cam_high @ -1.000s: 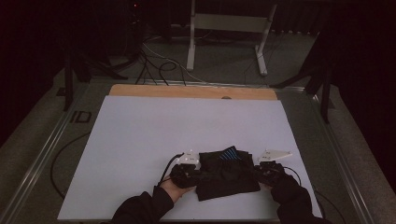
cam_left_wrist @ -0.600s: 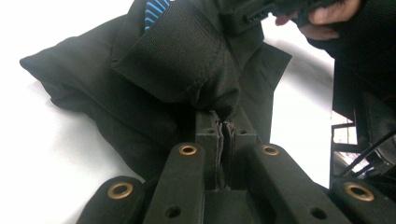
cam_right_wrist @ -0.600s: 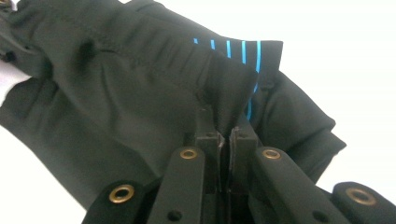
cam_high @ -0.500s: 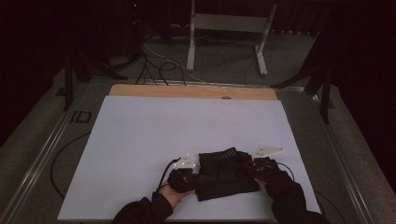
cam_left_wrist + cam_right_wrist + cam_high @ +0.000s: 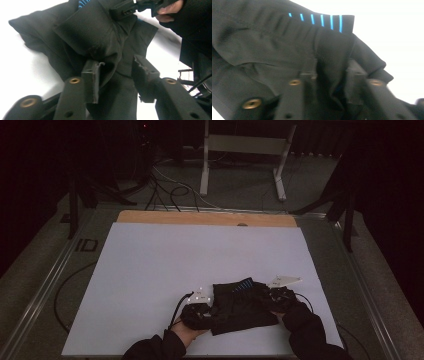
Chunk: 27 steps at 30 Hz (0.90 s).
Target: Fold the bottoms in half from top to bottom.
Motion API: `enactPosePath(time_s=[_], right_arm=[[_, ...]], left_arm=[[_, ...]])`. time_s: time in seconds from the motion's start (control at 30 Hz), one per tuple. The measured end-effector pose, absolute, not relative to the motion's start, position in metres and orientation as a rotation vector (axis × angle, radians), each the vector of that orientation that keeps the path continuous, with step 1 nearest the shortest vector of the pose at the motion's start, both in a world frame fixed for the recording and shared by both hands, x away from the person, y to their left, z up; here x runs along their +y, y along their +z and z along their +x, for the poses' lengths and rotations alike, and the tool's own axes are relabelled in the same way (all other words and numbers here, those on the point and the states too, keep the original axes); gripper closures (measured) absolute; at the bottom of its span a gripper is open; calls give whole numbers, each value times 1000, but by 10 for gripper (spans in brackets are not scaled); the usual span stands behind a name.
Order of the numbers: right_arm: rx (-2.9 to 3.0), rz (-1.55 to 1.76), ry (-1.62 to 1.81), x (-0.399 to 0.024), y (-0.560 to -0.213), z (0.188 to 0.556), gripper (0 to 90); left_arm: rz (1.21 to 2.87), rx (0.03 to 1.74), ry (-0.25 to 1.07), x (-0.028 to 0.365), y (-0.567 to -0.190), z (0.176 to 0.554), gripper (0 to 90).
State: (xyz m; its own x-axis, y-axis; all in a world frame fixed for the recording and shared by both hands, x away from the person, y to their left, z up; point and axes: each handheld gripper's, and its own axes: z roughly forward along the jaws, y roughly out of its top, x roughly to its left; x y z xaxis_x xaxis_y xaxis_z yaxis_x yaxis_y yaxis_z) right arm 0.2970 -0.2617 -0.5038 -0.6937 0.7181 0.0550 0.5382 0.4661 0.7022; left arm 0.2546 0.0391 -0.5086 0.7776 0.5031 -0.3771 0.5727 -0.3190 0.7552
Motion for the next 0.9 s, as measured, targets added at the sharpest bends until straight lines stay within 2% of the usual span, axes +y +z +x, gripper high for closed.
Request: enactPosePath(time_s=[0.07, 0.17, 0.23, 0.27, 0.33, 0.4, 0.53, 0.9], right_arm=[[2449, 1095, 1071, -265, -500, 296, 566], [2419, 1099, 1106, -269, -492, 297, 541], [2397, 1102, 1122, -271, -486, 299, 552], [2385, 1100, 1124, -273, -483, 300, 565], [2366, 1085, 1132, -275, -477, 304, 623], [2353, 1094, 1114, -275, -473, 309, 748], [2373, 1057, 1060, -272, -474, 324, 896], [2465, 1105, 993, -258, -497, 371, 900]], left_arm=[[1969, 811, -68, 42, -502, 254, 536], [1945, 827, -37, 51, -492, 257, 531], [1918, 838, -5, 58, -486, 259, 536], [1910, 843, 12, 61, -483, 260, 543], [1896, 850, 60, 66, -479, 264, 625], [1893, 863, 75, 68, -479, 268, 737], [1902, 909, 103, 68, -483, 276, 874], [1949, 961, -7, 51, -503, 298, 896]])
